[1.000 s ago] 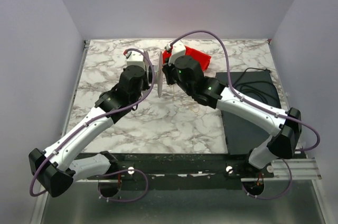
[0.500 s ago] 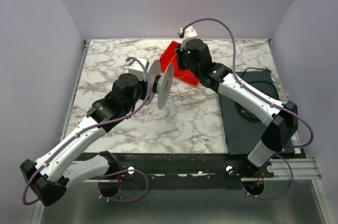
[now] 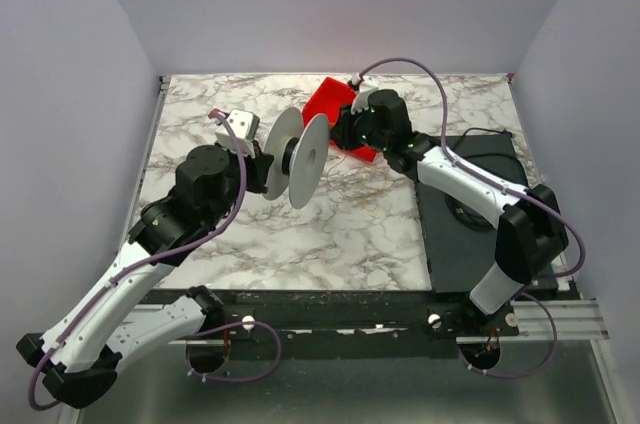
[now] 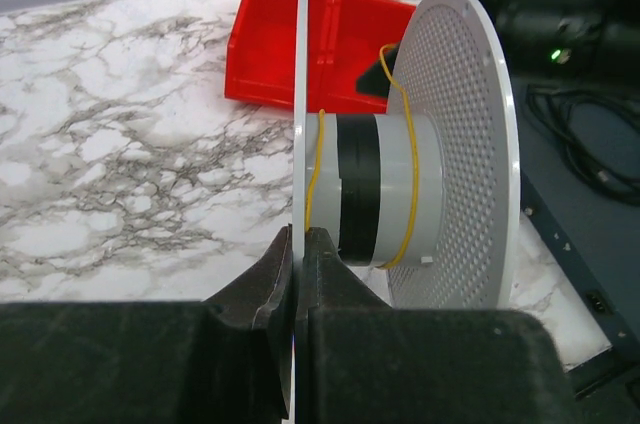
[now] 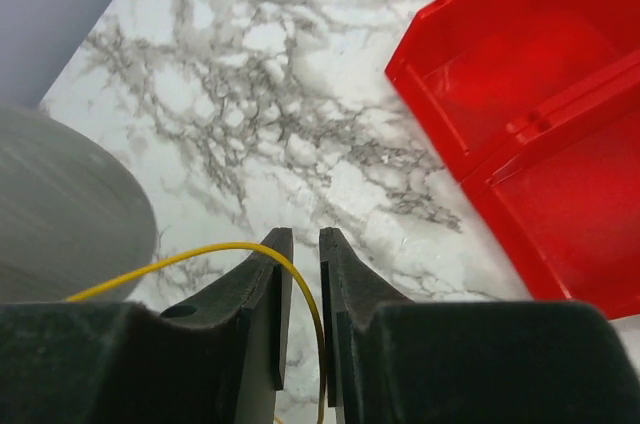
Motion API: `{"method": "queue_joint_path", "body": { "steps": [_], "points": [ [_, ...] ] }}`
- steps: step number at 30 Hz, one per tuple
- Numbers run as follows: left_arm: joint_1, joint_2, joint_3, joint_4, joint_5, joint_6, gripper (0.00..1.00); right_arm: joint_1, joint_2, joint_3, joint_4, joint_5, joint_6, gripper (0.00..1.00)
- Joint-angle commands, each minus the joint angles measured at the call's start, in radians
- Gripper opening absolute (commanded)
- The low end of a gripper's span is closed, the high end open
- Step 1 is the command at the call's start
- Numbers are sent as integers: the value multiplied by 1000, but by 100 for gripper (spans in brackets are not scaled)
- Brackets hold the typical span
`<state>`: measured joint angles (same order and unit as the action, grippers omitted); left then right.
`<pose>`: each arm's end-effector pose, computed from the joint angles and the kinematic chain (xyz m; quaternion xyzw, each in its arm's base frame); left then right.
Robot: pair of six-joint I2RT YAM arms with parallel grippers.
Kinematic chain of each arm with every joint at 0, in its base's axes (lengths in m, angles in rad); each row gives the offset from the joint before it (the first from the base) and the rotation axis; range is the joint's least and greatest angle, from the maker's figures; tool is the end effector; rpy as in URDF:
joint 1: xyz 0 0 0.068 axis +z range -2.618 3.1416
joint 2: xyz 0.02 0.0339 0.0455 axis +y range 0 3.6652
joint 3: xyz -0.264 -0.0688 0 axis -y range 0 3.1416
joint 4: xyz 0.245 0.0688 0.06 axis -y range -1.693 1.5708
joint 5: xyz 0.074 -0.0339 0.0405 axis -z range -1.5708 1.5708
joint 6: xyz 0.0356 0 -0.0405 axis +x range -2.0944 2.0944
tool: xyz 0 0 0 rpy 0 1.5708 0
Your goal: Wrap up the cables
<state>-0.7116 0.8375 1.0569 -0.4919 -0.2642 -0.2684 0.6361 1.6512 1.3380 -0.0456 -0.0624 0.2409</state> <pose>0.1376 -0.1064 0.3924 0.0959 0.7879 -0.1894 0.5781 0.3167 0.2366 0.3198 -0.1787 0.8021 0.2649 0.5046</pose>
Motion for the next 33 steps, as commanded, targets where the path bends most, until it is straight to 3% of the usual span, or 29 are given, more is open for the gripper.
{"method": "queue_joint_path", "body": {
  "steps": [1,11,16,33],
  "points": [
    [2,-49,113,48,63,-49,0,-19,11,-104,209,-221,105,25],
    [2,-61,134,147,27,-152,0,-14,123,-275,696,-491,455,27],
    [3,-56,130,210,-8,-184,0,11,187,-353,936,-504,610,28],
    [3,8,198,220,-312,-247,0,169,276,-393,1144,-558,731,28]
  ]
}}
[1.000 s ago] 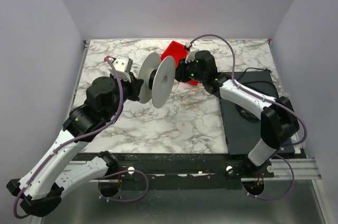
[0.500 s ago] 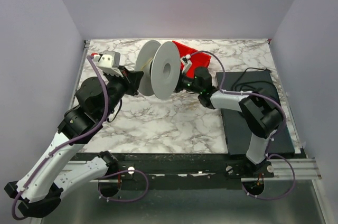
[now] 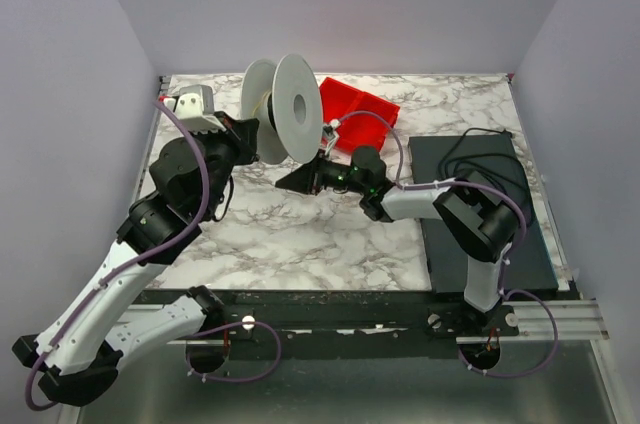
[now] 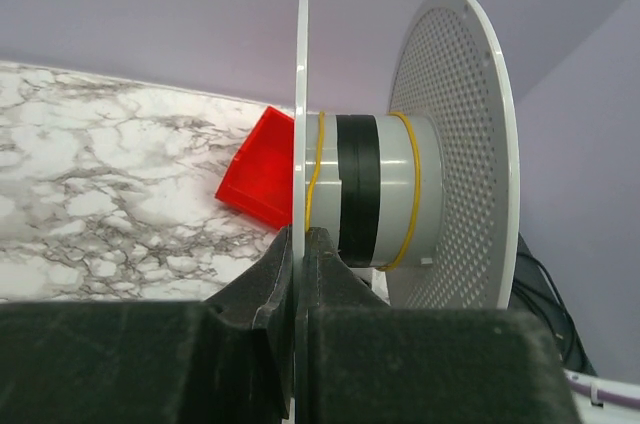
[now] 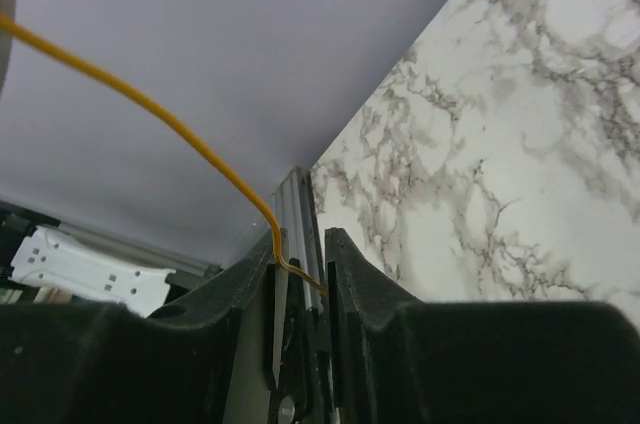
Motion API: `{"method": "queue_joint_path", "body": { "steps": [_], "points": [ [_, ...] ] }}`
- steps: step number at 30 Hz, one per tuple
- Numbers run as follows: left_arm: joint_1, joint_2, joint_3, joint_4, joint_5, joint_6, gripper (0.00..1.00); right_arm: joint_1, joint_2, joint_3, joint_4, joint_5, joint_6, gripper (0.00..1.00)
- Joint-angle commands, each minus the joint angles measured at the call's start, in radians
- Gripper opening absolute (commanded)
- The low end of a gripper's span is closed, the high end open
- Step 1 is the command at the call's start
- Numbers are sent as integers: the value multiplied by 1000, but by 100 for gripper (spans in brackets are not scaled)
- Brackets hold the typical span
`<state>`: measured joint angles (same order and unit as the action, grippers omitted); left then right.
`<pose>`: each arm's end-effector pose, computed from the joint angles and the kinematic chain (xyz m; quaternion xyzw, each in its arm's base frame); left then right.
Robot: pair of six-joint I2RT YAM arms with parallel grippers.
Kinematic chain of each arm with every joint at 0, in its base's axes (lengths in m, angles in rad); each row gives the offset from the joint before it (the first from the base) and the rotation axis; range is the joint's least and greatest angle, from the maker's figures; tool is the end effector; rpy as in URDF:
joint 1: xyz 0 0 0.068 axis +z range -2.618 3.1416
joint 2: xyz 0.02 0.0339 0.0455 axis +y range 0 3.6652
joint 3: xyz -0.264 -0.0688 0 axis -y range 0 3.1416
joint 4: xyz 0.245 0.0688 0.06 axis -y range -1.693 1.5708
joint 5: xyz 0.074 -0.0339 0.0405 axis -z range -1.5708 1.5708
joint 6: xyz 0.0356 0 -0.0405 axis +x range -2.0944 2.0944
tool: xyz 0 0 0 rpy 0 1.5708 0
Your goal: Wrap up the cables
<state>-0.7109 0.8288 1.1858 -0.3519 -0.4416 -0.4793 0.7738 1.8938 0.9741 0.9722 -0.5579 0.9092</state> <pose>0.1284 -0.0905 0.4505 -0.0747 0.7015 -0.2598 0.6594 0.2758 0.2959 0.2108 -0.1545 0.6737 0.6463 0.3234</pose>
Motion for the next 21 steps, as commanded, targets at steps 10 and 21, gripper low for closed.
{"method": "queue_joint_path", "body": {
  "steps": [10,21],
  "points": [
    [15,101,110,60,-280,0,0,99,14,-92,289,-106,181,26],
    [76,193,42,107,-366,113,0,140,-327,-104,-423,98,-211,1]
  ]
}}
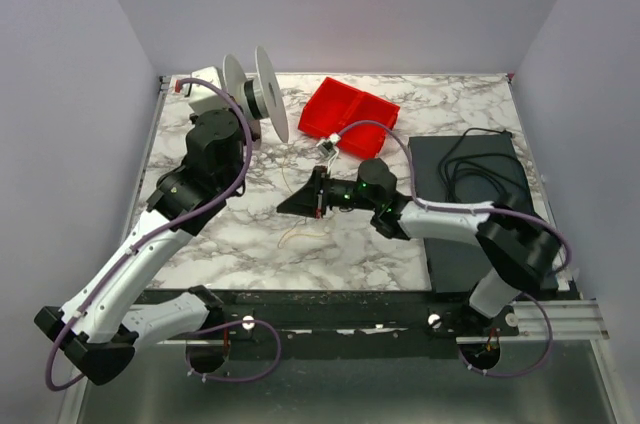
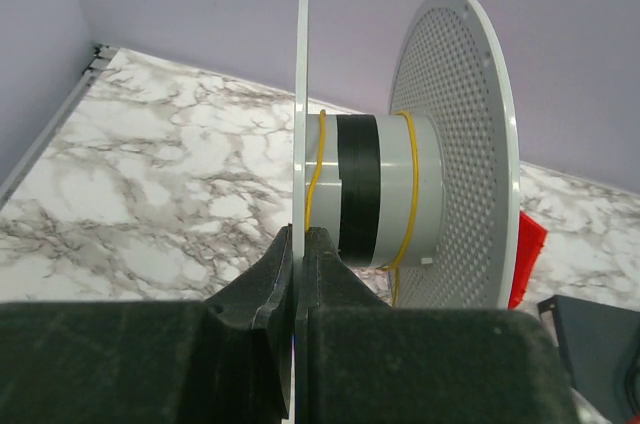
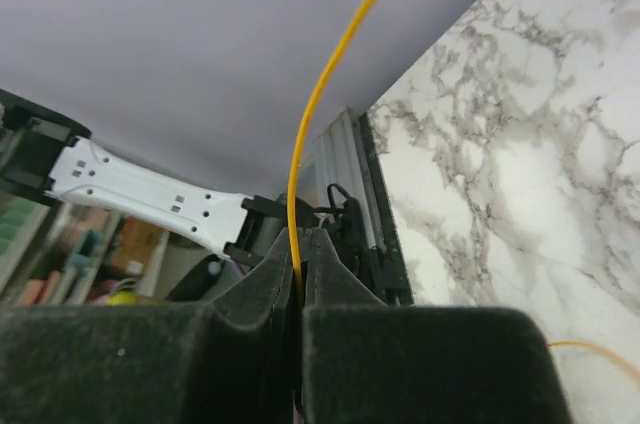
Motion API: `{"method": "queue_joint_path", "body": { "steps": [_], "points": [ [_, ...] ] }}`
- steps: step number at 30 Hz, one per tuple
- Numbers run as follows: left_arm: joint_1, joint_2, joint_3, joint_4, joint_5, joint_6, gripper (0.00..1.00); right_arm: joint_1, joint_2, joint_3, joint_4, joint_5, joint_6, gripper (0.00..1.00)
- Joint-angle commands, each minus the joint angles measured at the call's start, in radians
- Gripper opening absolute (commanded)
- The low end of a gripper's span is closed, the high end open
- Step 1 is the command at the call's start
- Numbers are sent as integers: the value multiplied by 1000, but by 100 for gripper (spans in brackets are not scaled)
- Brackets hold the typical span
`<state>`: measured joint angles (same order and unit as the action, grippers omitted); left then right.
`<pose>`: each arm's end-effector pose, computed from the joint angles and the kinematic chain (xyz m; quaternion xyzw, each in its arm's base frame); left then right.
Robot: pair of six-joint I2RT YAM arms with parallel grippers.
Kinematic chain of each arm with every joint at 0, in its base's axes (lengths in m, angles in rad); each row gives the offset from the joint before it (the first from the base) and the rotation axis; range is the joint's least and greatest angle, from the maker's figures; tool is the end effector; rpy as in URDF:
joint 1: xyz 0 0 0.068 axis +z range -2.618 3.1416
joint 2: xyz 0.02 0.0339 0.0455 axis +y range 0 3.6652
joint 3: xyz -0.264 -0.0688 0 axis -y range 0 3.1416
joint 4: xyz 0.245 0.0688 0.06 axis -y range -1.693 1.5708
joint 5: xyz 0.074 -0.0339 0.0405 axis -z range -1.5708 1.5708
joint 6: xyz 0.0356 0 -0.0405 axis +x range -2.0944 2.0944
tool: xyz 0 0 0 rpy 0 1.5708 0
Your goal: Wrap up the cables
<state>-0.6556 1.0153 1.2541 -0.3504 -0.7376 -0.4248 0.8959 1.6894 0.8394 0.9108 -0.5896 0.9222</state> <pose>0.1766 -0.1056 0.4429 -0.1586 0.7184 -0.0893 0.6714 0.2104 0.2945 0.2375 -0.2030 0.6585 0.6721 0.2711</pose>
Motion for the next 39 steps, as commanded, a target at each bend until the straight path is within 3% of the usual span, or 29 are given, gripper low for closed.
{"method": "queue_joint_path", "body": {
  "steps": [1,5,13,20,27,39],
  "points": [
    [25,13,-38,111,-72,69,0,18,-156,45,-430,164,-268,1],
    [36,26,-70,119,-43,109,0,22,-228,136,-719,332,-407,1],
    [36,31,-99,59,59,133,0,23,-255,327,-983,630,-588,1],
    [36,12,-121,-13,137,127,0,23,-225,463,-1042,755,-681,1],
    [36,25,-117,-62,156,143,0,23,-231,543,-1066,731,-712,1],
    [0,-9,-157,-101,387,248,0,9,-111,731,-1113,862,-857,1]
  ]
}}
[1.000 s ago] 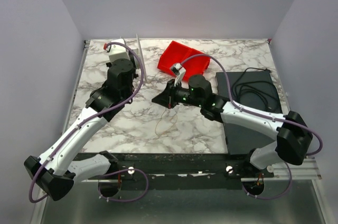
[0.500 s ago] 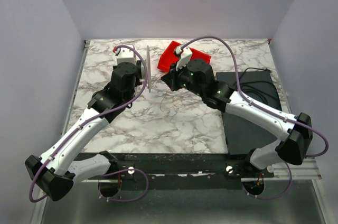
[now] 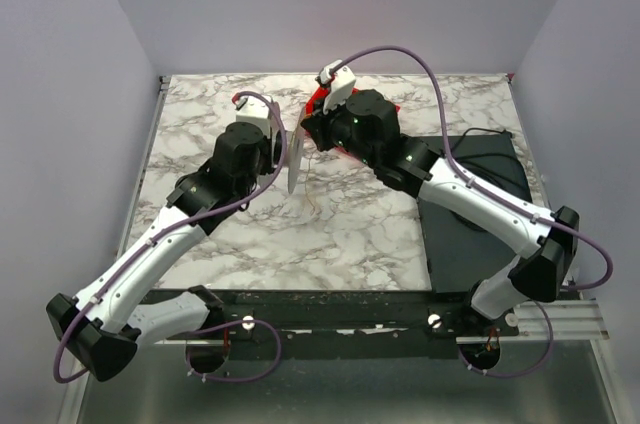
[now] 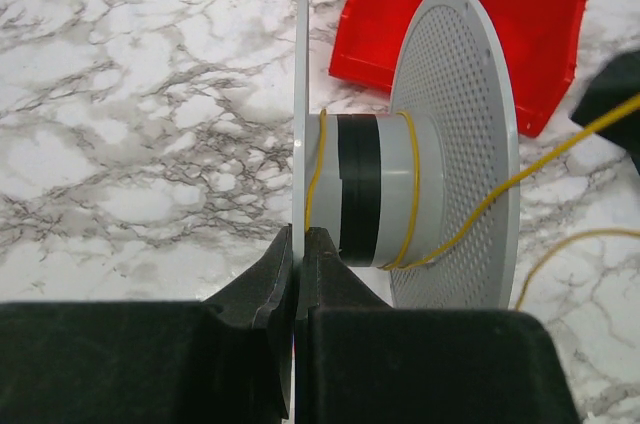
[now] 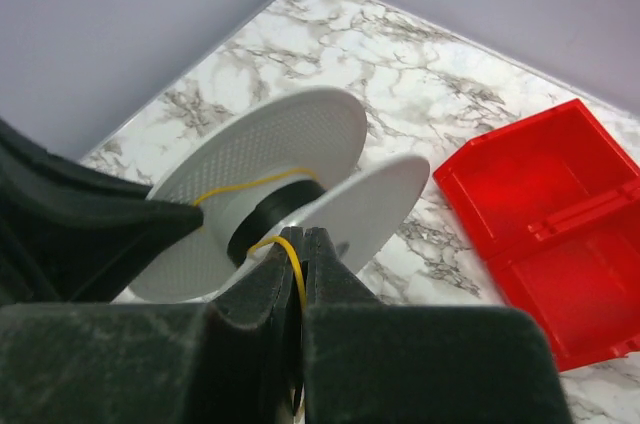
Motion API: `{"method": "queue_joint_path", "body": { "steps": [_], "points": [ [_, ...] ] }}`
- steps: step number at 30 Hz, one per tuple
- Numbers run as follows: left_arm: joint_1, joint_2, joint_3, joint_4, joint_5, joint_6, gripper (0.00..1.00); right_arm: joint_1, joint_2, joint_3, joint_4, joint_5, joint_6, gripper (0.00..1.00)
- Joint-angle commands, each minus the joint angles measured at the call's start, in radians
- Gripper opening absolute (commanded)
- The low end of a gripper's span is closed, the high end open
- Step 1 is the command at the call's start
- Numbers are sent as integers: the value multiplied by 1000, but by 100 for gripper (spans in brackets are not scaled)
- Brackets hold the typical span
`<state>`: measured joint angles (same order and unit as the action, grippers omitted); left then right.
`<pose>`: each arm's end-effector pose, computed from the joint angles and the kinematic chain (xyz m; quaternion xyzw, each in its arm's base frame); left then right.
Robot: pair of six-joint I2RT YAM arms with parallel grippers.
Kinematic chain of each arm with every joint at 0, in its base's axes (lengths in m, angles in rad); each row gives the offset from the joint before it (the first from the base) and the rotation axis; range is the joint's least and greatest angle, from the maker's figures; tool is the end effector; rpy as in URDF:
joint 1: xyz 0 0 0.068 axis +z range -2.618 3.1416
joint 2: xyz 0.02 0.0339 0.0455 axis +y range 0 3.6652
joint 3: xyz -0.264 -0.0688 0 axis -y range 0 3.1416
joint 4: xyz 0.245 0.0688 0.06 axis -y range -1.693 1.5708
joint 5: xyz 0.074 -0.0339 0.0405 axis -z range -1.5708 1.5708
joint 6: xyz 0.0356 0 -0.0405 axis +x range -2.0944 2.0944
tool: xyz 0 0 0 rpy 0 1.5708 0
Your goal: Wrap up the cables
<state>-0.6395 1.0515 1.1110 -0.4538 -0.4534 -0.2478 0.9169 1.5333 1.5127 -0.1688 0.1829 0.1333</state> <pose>0.1921 -0.1235 0.3764 0.0354 0.8194 -0.0632 0.5686 0.2262 0.2845 0.4117 -0.2393 0.7316 0.2571 0.5842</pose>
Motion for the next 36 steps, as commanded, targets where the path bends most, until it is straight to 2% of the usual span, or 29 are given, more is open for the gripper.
{"method": "queue_joint_path", "body": {
  "steps": [1,9,17,25,36],
  "points": [
    [-19,-54,-24,0,111,78,0,-21,50,63,-35,90,-71,1],
    [-19,-132,-59,-21,233,126,0,-109,82,31,-31,10,-47,9],
    [-16,-195,-46,-42,341,87,0,-261,36,-134,85,-278,46,14],
    [-14,-222,28,-37,452,8,0,-316,32,-305,315,-551,152,17],
    [-14,-253,132,-47,487,-73,0,-326,66,-495,599,-747,297,21]
  ]
}}
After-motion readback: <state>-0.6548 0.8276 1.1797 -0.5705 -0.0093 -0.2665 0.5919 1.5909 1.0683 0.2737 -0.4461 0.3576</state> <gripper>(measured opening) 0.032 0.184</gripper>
